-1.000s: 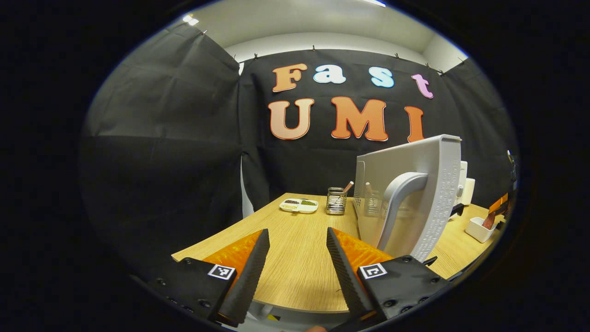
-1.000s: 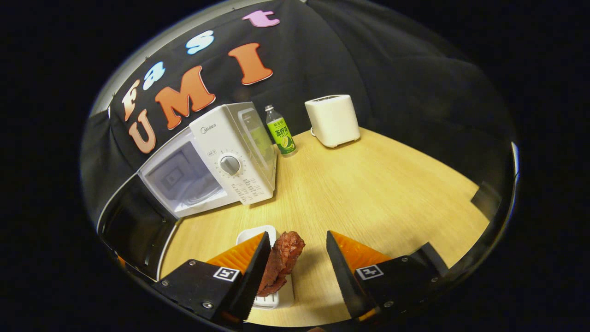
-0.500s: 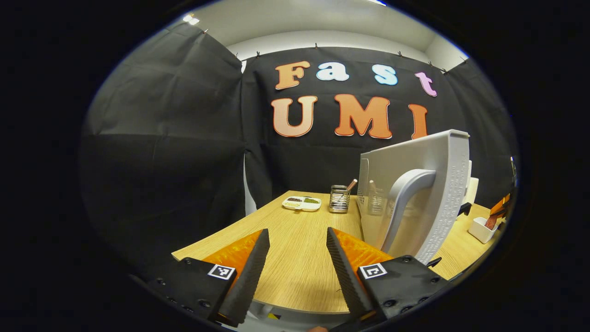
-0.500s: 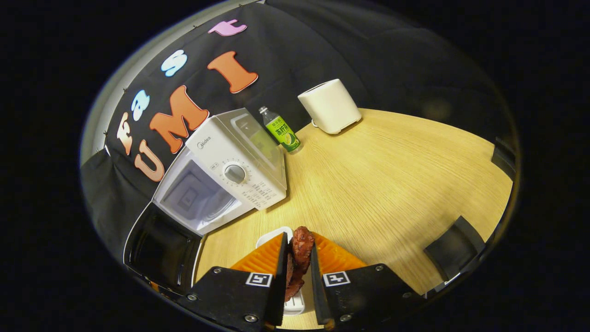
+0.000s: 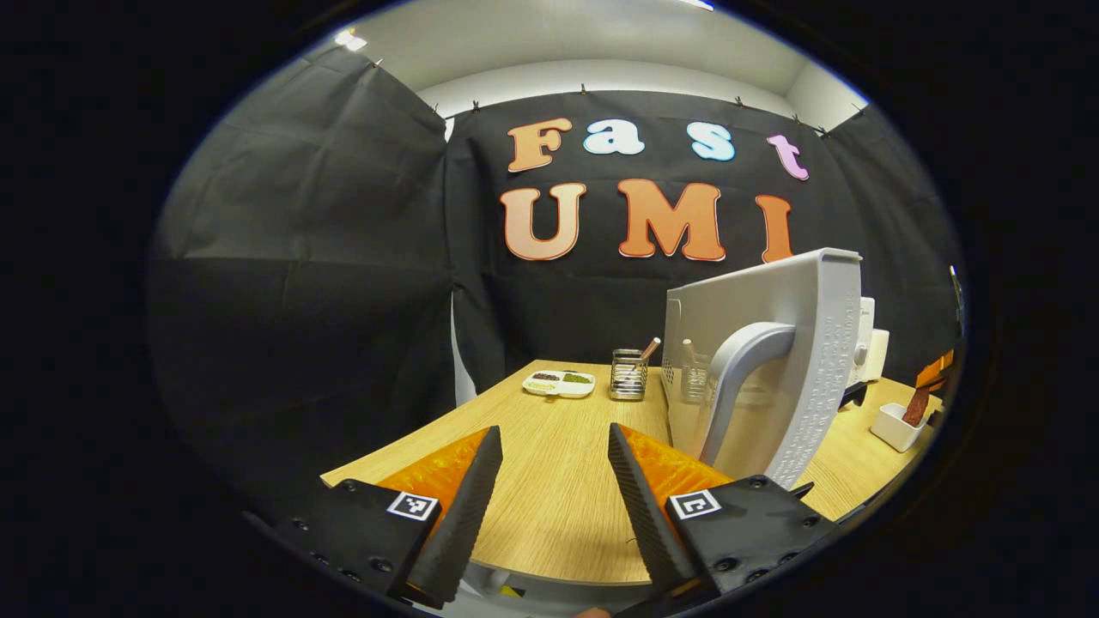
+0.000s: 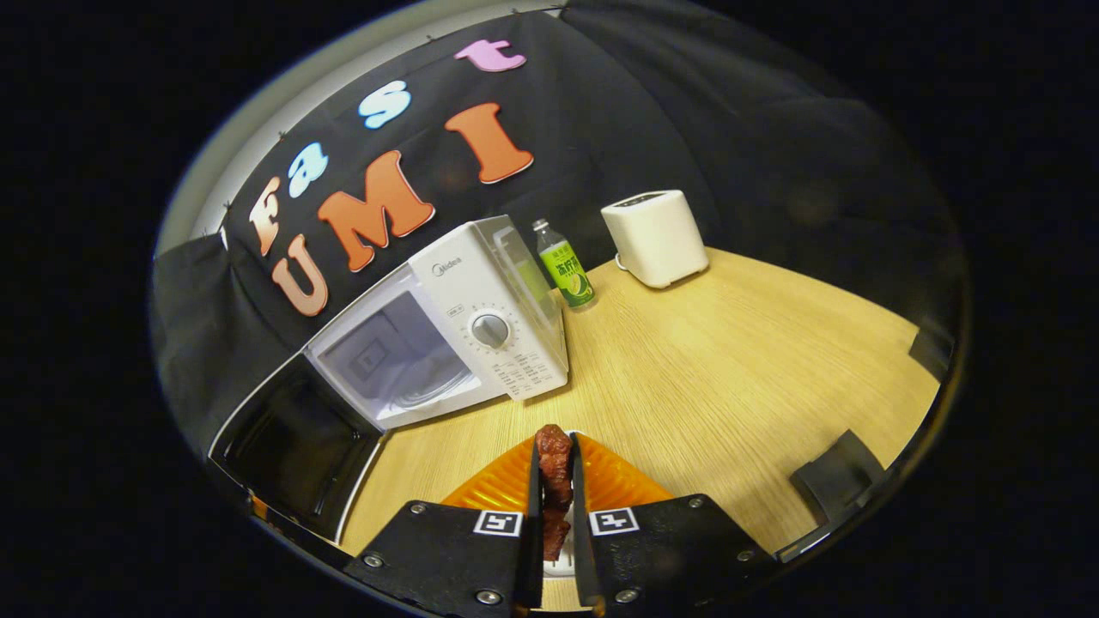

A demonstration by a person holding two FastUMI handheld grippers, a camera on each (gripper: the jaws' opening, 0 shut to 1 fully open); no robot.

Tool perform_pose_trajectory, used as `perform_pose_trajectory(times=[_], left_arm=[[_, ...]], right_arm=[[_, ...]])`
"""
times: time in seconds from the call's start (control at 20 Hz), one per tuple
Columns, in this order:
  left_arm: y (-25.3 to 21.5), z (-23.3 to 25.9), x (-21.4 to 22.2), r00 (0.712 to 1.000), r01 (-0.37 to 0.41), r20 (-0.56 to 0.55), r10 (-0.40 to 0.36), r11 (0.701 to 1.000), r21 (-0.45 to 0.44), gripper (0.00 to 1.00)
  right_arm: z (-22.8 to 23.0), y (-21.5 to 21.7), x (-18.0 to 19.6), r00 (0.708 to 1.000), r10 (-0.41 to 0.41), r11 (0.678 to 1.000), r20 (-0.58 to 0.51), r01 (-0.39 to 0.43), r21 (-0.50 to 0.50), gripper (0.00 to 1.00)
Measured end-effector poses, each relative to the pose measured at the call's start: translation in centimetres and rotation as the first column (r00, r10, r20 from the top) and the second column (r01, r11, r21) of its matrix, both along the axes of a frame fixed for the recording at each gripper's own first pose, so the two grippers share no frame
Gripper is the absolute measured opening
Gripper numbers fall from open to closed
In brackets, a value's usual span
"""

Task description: Open the microwave oven with the left hand, put the food in, and close the microwave oven.

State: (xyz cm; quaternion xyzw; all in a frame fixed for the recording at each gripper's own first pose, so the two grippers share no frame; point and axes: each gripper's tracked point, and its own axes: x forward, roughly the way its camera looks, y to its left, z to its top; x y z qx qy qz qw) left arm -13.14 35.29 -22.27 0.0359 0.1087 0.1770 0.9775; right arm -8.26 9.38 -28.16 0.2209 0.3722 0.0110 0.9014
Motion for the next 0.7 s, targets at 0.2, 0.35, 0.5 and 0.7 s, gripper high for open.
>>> perform_pose_trajectory(times=[0.2,0.35,0.5,0.7], left_arm=[[0.0,0.2,-0.3,1.000,-0.002,0.008,0.002,1.000,0.005,0.83],[0.1,0.5,-0.3,1.000,-0.011,0.014,0.010,1.000,0.013,0.80],[0.7,1.0,-0.2,0.999,-0.039,0.016,0.038,0.998,0.045,0.80],[0.7,1.3,0.1,0.999,-0.046,-0.007,0.047,0.995,0.091,0.89]], right_arm=[[2.0,0.2,1.2,0.995,0.068,0.982,0.069,-0.054,-0.178,0.14],[4.1,1.6,2.2,0.988,0.101,0.979,0.114,-0.079,-0.188,0.14],[6.1,3.7,3.6,0.977,0.145,0.974,0.156,-0.113,-0.197,0.14],[8.5,7.6,5.7,0.956,0.198,0.969,0.215,-0.157,-0.193,0.14]])
